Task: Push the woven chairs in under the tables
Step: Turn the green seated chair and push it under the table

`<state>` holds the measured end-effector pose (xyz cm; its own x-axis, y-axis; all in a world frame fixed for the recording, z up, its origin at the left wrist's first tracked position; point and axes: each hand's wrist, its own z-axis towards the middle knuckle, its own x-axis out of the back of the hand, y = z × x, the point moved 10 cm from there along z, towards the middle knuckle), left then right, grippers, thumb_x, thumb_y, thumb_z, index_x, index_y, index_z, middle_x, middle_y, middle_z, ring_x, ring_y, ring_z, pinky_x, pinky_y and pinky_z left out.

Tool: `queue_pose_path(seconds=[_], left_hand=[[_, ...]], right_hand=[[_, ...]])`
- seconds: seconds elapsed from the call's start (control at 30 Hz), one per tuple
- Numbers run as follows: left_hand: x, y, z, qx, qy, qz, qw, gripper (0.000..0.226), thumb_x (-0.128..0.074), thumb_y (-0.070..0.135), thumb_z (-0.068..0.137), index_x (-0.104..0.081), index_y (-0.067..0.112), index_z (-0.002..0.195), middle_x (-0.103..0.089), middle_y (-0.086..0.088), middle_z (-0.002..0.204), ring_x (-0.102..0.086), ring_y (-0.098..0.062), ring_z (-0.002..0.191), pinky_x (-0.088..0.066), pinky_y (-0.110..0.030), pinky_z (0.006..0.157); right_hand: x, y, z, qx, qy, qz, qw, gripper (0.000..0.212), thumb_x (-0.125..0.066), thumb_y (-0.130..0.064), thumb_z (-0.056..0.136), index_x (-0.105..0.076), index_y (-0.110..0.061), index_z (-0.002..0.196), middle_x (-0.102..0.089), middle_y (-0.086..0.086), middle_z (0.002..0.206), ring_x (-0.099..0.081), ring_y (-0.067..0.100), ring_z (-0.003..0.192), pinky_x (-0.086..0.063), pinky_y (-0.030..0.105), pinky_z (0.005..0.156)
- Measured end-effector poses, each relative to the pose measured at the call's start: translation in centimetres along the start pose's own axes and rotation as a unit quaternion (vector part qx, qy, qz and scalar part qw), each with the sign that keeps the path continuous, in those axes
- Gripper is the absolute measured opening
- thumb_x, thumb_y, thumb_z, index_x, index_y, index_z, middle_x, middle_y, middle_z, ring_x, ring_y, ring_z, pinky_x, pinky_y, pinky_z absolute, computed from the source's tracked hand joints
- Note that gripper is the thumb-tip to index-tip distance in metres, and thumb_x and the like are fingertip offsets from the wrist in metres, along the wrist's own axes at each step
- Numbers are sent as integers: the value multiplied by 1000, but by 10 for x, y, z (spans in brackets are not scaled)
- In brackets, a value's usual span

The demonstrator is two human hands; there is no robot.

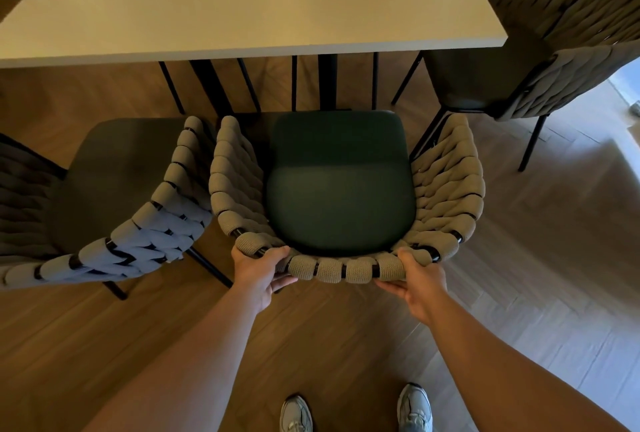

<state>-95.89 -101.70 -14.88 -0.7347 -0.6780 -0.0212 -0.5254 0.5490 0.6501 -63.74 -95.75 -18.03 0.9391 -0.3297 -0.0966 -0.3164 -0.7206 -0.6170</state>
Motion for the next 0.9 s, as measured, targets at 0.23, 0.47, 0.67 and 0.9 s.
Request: queue_pose_path(seconds=[0.23, 0.47, 0.67, 0.9], left_hand=[[1, -4, 2, -12, 17, 5, 1000, 77, -75, -3, 81, -33, 37, 133, -59, -20, 111, -76, -34, 68, -62, -51, 58], [-1, 1, 2, -7, 12, 16, 1000, 73, -76, -2, 81, -33, 38, 126, -56, -20, 118, -73, -41, 82, -61, -51, 56], [-4, -1, 0, -4, 5, 21, 1000, 71, -74, -2, 83, -32, 35, 126, -57, -18, 114, -73, -40, 81, -62, -49, 54], [-8, -3, -3, -13, 1, 25, 1000, 71, -75, 0, 83, -32, 32, 130, -56, -20, 120, -74, -39, 80, -62, -53, 60]], right_hand=[[7, -3, 2, 1, 32, -16, 999, 25, -69, -8, 90, -51, -13, 106, -63, 20, 111, -69, 41, 96, -62, 52, 61], [5, -4, -4, 2, 33, -24, 999, 27, -67, -10, 91, -51, -16, 112, -63, 20, 118, -68, 42, 102, -62, 59, 69], [8, -3, -5, -3, 53, -24, 998, 33, -70, -10, 90, -51, -16, 116, -63, 19, 114, -69, 40, 98, -62, 57, 65], [16, 0, -3, -17, 65, -27, 997, 35, -70, -8, 88, -50, -13, 116, -61, 22, 114, -70, 42, 93, -62, 55, 63]])
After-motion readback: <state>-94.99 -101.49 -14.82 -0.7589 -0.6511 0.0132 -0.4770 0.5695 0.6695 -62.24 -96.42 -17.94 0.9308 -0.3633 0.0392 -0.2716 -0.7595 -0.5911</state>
